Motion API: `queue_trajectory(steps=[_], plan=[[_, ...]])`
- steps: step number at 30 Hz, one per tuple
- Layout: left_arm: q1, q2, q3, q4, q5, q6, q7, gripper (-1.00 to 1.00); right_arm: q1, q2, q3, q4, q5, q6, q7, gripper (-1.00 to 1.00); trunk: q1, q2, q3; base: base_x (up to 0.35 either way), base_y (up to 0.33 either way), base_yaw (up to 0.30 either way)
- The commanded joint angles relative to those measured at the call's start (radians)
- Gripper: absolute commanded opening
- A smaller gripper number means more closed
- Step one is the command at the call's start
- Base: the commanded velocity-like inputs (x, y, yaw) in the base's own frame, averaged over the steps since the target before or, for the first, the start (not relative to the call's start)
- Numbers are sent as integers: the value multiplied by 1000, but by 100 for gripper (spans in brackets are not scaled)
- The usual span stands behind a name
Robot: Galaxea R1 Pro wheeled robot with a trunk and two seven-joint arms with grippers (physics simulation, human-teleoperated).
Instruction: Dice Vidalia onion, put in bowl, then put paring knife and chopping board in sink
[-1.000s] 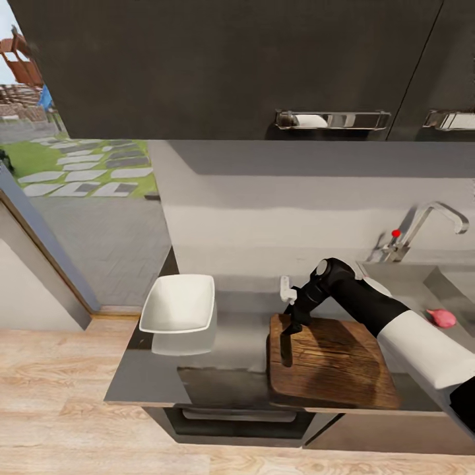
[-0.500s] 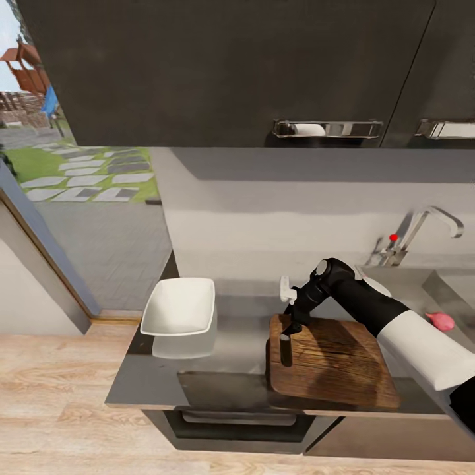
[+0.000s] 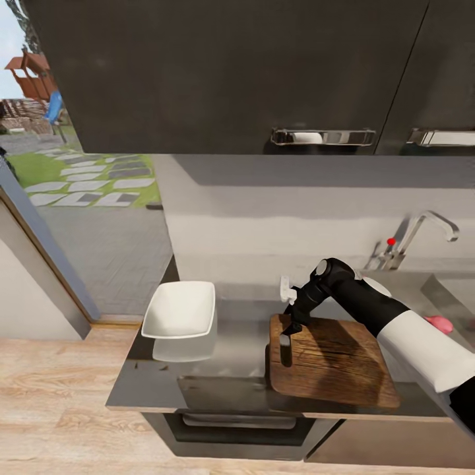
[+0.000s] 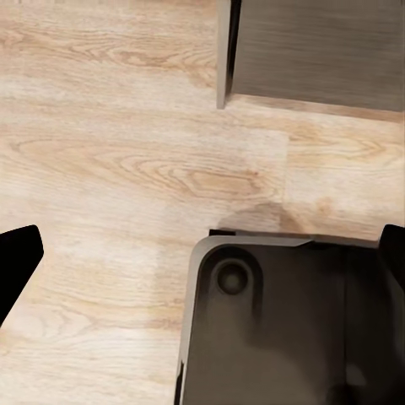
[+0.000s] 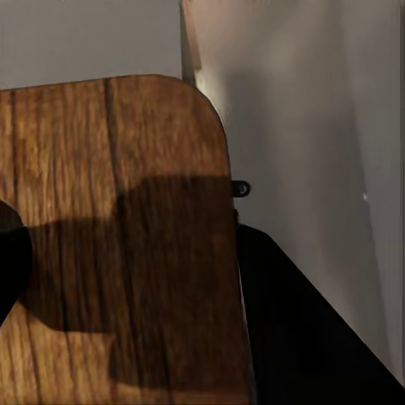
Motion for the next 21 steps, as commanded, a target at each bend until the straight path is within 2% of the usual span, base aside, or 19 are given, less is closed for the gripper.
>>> queue_trajectory(steps=[1, 21], plan=[[0, 0, -2, -1, 7, -1, 0, 100, -1, -1, 2, -2, 2, 14, 2, -100, 1, -2, 0, 0, 0, 0], [0, 1, -2, -8, 7, -1, 0, 100, -1, -1, 2, -2, 2, 14, 2, -100, 1, -2, 31, 0, 0, 0]])
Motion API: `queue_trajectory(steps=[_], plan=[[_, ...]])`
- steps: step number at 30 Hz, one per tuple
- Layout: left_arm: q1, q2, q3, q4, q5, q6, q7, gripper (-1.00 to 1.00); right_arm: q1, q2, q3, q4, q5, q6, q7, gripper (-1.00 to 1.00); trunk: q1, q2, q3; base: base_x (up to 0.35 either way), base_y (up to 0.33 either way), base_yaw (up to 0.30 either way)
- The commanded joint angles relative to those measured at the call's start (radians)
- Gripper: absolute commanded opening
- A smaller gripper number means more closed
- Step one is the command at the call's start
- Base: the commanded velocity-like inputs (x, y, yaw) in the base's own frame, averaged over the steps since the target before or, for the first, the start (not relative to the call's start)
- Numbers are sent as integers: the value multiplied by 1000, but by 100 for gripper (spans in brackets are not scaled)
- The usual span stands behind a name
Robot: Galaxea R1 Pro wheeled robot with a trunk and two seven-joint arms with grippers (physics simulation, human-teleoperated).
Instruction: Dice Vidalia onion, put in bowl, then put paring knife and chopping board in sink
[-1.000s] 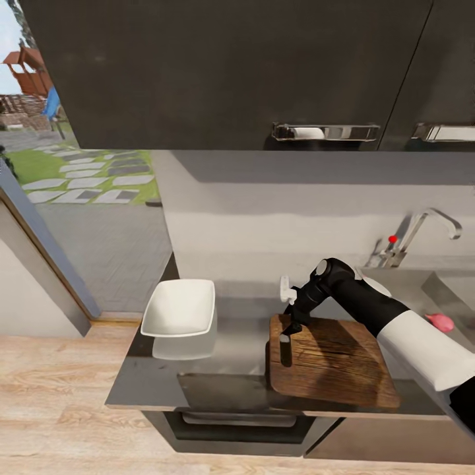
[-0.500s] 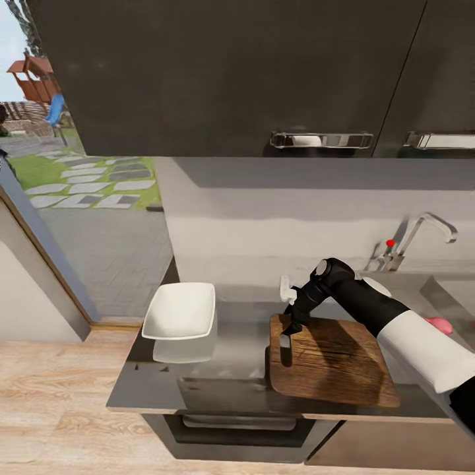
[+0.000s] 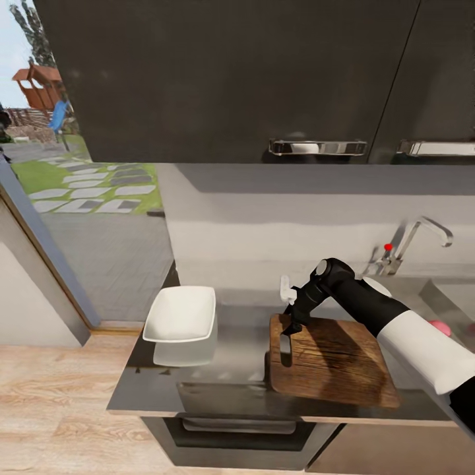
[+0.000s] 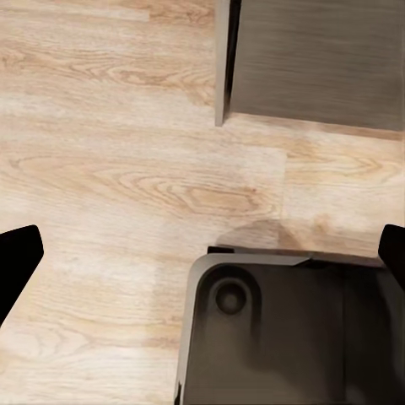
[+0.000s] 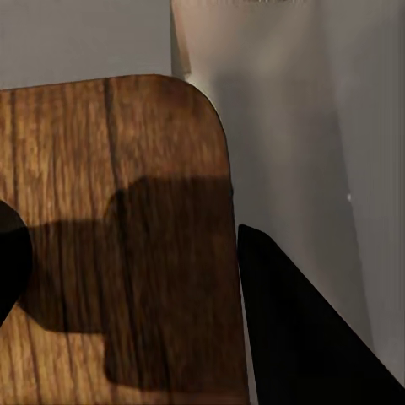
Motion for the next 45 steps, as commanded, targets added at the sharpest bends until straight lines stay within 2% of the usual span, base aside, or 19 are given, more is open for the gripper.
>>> queue_trajectory(steps=[1, 5, 11, 17, 20, 24, 26, 29, 34, 41, 45], plan=[[0, 0, -2, -2, 6, -2, 0, 100, -1, -1, 2, -2, 2, 14, 1, -100, 1, -2, 0, 0, 0, 0], [0, -1, -2, -3, 6, -3, 0, 100, -1, 0, 0, -4, 2, 14, 1, -100, 1, -2, 6, 0, 0, 0], [0, -1, -2, -2, 5, -3, 0, 100, -1, -2, 2, -67, 1, 17, 3, -100, 1, -2, 9, 0, 0, 0], [0, -1, -2, -2, 5, -3, 0, 100, -1, 2, -2, -75, 2, 30, -4, -100, 1, -2, 9, 0, 0, 0], [0, -1, -2, -2, 5, -2, 0, 100, -1, 2, -3, -75, 2, 64, -5, -100, 1, -2, 9, 0, 0, 0], [0, -1, -2, -2, 5, -3, 0, 100, -1, 4, -6, -77, 3, 165, -8, -100, 1, -2, 9, 0, 0, 0], [0, -1, -2, -2, 6, -3, 0, 100, -1, 7, -30, -79, 3, 219, -14, -100, 1, -2, 9, 0, 0, 0], [0, -1, -2, -2, 5, -3, 0, 100, -1, 20, -98, -79, 5, 276, -22, -100, 1, -2, 9, 0, 0, 0], [0, -1, -2, -2, 5, -3, 0, 100, -1, 25, -157, -80, 6, 305, -25, -100, 1, -2, 9, 0, 0, 0], [0, -1, -3, -2, 6, -3, 0, 100, -1, 25, -167, -80, 6, 319, -23, -100, 1, -2, 12, 0, 0, -32], [0, -1, -2, -1, 7, -2, 0, 100, -1, 23, -169, -79, 8, 382, -31, -100, 1, -2, 18, 0, 0, -90]])
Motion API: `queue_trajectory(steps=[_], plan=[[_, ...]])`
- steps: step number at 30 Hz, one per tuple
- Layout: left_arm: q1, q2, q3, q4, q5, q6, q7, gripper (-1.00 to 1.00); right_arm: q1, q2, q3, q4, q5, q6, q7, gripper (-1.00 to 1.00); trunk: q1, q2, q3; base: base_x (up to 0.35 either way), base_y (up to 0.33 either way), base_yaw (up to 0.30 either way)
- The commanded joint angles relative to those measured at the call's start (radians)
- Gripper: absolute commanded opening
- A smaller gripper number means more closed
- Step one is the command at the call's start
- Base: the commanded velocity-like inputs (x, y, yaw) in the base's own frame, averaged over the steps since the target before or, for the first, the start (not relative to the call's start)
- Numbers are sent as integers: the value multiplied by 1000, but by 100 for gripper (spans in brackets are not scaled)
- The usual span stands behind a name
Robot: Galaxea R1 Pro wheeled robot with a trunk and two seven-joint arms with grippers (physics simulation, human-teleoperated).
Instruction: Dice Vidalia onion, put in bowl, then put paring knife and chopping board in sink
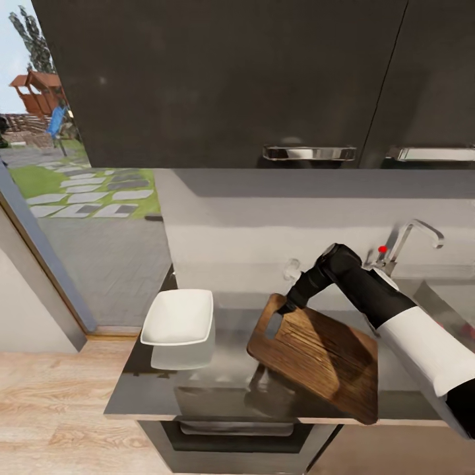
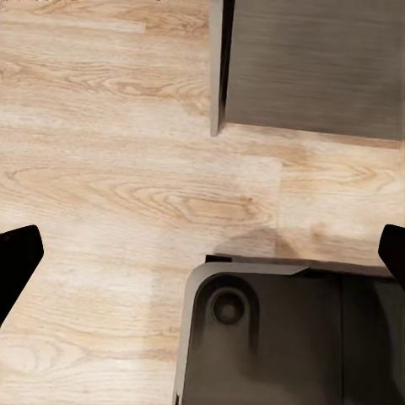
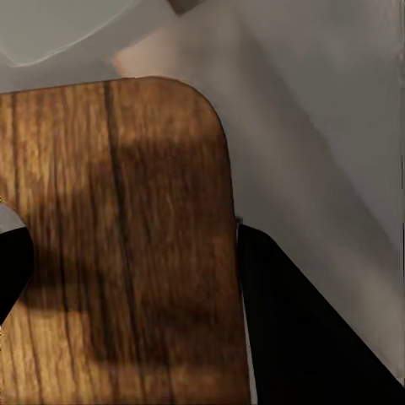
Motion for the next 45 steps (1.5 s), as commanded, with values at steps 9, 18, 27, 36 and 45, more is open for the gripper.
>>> queue_trajectory(steps=[9, 18, 27, 36, 45], plan=[[0, 0, -3, 0, 7, -1, 0, 100, -1, -1, -3, 1, 25, 98, -93, -100, 1, -2, 11, 0, 0, -14], [0, 0, -3, 3, 7, 0, 0, 100, -1, 3, -205, 12, 25, 106, -241, -100, 1, -2, 20, 0, 0, 0], [0, 0, -3, 7, 7, 0, 0, 100, -1, 61, -363, 112, 24, 104, -477, -100, 1, -2, 21, 0, 0, 0], [0, -1, -3, 14, 7, -1, -1, 100, -1, 146, -631, 137, 22, 98, -661, -100, 1, -2, 21, 0, 0, 0], [0, -1, -3, 14, 7, 0, 0, 100, -1, 144, -756, 136, 23, 100, -668, -100, 1, -2, 21, 0, 0, 0]])
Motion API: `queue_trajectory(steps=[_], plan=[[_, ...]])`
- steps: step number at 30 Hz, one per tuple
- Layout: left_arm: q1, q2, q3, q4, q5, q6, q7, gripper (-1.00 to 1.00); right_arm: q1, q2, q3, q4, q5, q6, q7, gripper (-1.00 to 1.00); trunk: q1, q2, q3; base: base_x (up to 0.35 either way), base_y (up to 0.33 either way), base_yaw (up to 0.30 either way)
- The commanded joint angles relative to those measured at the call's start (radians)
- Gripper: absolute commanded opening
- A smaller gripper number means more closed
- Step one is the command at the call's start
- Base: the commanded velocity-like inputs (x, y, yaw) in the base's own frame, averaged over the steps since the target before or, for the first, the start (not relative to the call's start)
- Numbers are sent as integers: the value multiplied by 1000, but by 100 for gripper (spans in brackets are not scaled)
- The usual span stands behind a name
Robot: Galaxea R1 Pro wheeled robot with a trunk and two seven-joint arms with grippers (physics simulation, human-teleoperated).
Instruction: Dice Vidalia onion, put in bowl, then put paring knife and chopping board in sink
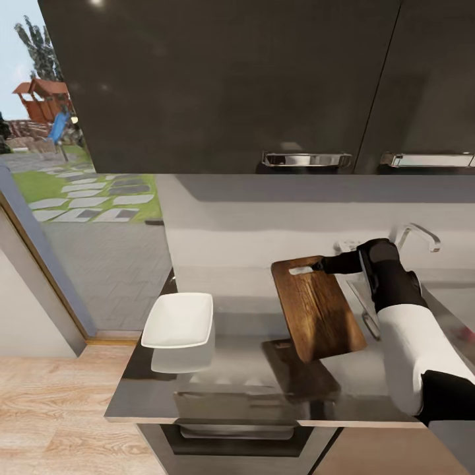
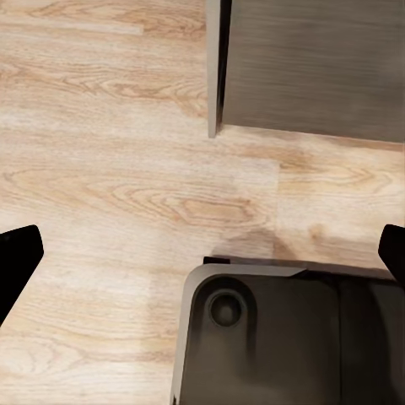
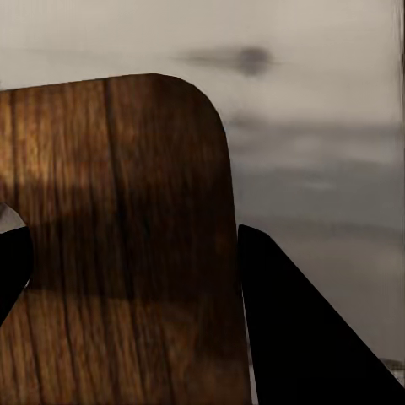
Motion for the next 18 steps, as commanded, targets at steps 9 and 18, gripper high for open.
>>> queue_trajectory(steps=[9, 18], plan=[[0, 0, -2, 1, 7, -1, 0, 100, 0, 2, -22, 0, 8, 4, -20, -100, 1, -2, -2, 0, 0, 0], [0, -7, -3, 11, 6, -1, -1, 100, 0, 25, -34, 3, 6, 3, -240, -100, 1, -2, -2, 0, 0, 0]])
